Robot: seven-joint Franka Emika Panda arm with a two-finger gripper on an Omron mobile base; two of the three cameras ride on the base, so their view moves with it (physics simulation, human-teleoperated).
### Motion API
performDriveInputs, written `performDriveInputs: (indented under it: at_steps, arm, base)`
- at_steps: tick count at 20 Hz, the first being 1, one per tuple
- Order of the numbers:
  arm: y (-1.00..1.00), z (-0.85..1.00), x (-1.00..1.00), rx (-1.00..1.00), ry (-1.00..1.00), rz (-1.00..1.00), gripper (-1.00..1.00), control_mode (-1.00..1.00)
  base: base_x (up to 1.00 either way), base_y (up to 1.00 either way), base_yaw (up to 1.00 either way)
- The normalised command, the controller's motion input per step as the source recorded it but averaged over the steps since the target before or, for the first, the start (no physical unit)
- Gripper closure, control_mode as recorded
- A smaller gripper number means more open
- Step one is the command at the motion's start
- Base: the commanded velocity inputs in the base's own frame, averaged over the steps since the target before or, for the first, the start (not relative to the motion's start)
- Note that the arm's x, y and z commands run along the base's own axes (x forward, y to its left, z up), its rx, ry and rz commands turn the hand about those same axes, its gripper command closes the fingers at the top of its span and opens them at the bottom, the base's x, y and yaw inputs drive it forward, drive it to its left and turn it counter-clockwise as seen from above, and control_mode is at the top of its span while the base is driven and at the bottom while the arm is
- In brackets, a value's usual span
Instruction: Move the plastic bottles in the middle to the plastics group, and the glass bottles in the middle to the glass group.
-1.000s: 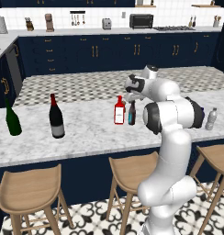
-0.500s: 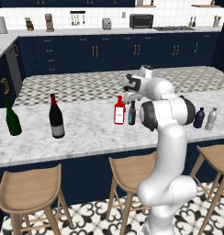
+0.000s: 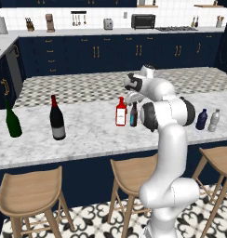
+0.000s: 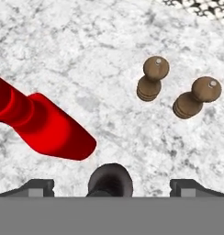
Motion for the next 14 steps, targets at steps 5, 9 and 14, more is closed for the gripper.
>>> performDriveInputs:
  at_steps: [5, 9, 14]
  arm:
    - [0.05, -0.14, -0.04, 0.00, 0.07, 0.03, 1.00, -1.00]
    - [0.00, -0.08, 0.00, 0.00, 0.01, 0.06, 1.00, -1.00]
    - [0.00, 0.17, -0.24, 0.02, 0.01, 0.15, 1.00, -1.00]
  base:
    - [0.00, 0.00, 0.00]
    - [0.00, 0.00, 0.00]
    - [0.00, 0.00, 0.00]
